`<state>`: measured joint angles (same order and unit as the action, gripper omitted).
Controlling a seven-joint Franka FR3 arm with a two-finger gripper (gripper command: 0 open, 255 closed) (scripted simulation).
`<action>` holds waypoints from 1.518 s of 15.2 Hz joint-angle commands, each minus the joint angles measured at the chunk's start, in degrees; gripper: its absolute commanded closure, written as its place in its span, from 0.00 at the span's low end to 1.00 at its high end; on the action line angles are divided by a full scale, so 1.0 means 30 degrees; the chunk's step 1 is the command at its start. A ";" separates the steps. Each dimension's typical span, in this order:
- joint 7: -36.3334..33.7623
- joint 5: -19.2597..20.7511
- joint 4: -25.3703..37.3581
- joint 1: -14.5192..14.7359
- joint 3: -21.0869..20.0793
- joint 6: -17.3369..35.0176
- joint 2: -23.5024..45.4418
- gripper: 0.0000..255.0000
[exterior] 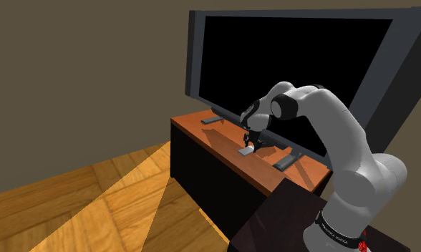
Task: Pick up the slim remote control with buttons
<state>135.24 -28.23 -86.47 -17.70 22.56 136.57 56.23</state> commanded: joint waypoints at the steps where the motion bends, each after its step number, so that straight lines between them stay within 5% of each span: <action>1: 0.0004 0.0003 -0.0058 -0.0026 0.0021 0.0020 0.0049 1.00; 23: -0.0367 0.0894 -0.1119 0.0687 0.1039 -0.1805 -0.2787 1.00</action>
